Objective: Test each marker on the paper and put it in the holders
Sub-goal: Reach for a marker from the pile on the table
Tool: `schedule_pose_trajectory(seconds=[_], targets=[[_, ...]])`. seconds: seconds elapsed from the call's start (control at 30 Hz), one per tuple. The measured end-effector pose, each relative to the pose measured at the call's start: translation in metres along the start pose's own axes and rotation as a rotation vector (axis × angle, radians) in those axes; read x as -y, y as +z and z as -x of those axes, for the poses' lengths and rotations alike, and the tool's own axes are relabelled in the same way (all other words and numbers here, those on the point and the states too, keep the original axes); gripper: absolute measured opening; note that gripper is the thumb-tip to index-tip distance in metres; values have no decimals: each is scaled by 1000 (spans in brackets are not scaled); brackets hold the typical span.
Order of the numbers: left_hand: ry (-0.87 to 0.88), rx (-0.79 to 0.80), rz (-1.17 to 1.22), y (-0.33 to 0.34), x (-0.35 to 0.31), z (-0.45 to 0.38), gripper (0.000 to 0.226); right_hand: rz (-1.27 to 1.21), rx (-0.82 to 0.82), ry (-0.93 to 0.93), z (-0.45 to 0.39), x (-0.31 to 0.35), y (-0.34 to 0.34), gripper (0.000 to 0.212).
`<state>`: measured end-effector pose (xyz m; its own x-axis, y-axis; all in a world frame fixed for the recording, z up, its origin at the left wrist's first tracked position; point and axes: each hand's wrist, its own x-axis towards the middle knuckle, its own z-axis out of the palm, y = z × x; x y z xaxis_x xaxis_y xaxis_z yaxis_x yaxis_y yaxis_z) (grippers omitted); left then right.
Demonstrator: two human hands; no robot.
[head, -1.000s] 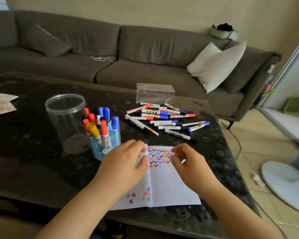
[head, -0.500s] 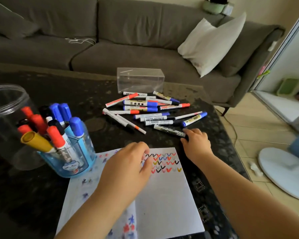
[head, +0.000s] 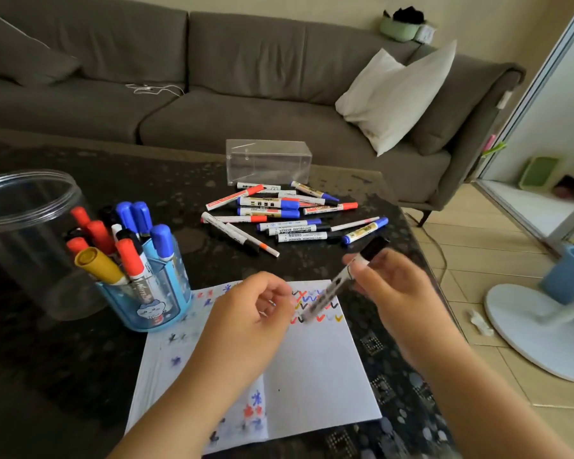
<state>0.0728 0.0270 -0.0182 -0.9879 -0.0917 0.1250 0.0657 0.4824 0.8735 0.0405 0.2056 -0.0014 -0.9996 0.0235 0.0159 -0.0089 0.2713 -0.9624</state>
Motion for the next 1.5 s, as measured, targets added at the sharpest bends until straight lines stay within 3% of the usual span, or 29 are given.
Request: schedule_pose_trajectory(seconds=[0.13, 0.3, 0.4, 0.5, 0.7, 0.83, 0.93, 1.13, 1.27, 1.33, 1.5], targets=[[-90, 131, 151, 4, 3, 6, 13, -482, 247, 222, 40, -9, 23, 23], [-375, 314, 650, 7, 3, 13, 25, -649, 464, 421, 56, -10, 39, 37], [-389, 376, 940, 4, 1, 10, 29, -773, 548, 488, 54, -5, 44, 34], [-386, 340, 1021, 8, -1, 7, 26, -799, 542, 498, 51, -3, 49, 33], [-444, 159, 873, 21, 2, 5, 23, -272, 335, 271, 47, -18, 59, 35], [-507, 64, 741, 24, 4, 4, 24, 290, 216, -72, 49, -33, 60, 20], [-587, -68, 826, 16, 12, -7, 22, 603, 268, -226, 59, -37, 63, 23], [-543, -70, 665, 7, 20, -6, 19, 303, 264, -11, 52, -40, 58, 31], [-495, -146, 439, 4, 23, -5, 16, 89, 304, 111, 46, -35, 49, 21], [-471, -126, 337, 2, 22, -4, 15, -66, 271, 128, 44, -34, 45, 34], [-354, -2, 70, 1, 30, -3, 11, -525, 214, 302, 31, -32, 38, 27]])
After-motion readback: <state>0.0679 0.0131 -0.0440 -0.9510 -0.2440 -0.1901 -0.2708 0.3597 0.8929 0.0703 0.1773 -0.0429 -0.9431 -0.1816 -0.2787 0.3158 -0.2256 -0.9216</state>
